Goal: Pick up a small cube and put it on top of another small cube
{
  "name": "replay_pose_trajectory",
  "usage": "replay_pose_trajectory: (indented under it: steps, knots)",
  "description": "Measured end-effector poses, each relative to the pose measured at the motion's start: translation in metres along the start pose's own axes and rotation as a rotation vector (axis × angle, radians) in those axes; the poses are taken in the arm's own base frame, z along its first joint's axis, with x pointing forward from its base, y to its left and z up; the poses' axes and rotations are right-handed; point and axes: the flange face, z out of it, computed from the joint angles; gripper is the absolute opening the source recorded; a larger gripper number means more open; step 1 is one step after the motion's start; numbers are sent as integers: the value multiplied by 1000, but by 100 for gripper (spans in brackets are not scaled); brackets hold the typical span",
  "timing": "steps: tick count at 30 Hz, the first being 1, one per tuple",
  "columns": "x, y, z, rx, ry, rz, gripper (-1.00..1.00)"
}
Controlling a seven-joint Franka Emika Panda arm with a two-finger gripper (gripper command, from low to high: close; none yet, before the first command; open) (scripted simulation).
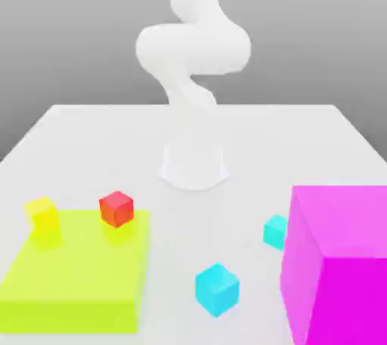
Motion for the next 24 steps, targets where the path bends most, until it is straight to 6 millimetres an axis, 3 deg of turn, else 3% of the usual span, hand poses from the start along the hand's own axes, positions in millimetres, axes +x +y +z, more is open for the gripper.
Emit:
replay_pose_trajectory:
  steps: [4,8,12,16,19,24]
  knots:
    - [-86,-31,91,-33,-165,-218,0]
    - [-184,-35,162,-58,-327,-421,0]
    - [-292,-13,211,-79,-493,-631,0]
    - [-395,40,244,-101,-661,-832,0]
    - [-416,69,256,-119,-702,-864,0]
    - [-412,100,271,-157,-708,-826,0]
